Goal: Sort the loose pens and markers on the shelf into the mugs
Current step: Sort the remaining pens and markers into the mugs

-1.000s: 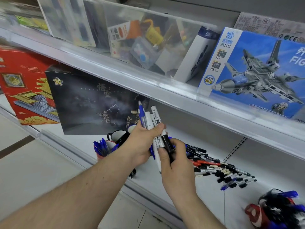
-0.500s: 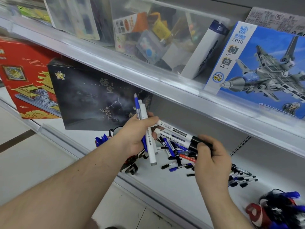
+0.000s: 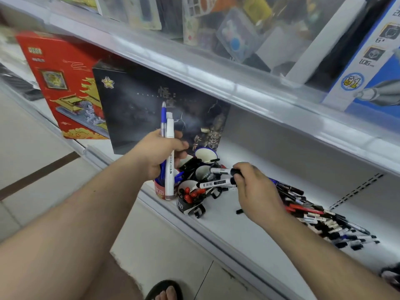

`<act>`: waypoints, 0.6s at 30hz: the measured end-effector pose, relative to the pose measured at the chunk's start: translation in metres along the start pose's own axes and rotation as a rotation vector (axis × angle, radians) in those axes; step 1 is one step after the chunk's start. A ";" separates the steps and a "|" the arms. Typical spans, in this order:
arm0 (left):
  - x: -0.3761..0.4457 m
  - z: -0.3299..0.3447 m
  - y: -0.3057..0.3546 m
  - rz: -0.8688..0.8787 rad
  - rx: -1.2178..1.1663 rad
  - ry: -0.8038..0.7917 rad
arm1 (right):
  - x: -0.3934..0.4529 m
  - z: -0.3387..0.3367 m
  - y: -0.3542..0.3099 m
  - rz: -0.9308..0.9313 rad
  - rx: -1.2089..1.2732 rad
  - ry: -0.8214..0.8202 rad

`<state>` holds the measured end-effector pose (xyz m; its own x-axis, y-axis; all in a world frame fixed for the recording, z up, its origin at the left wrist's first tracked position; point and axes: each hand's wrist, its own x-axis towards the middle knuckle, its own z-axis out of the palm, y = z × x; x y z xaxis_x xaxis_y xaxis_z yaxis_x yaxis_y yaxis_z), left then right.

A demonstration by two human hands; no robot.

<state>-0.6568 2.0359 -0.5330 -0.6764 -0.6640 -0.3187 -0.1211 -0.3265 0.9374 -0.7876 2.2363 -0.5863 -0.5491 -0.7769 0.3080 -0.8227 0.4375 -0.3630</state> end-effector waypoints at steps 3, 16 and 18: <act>0.003 -0.006 -0.001 -0.006 -0.034 0.022 | 0.027 0.033 0.000 -0.169 -0.171 -0.102; 0.015 0.003 -0.004 -0.042 -0.086 -0.072 | 0.060 0.130 -0.002 -0.272 -0.325 -0.349; 0.016 0.004 -0.004 -0.042 -0.085 -0.086 | 0.062 0.131 -0.008 -0.240 -0.311 -0.370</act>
<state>-0.6698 2.0294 -0.5413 -0.7321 -0.5900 -0.3404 -0.0909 -0.4107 0.9072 -0.7956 2.1254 -0.6798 -0.2984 -0.9544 -0.0007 -0.9541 0.2983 -0.0255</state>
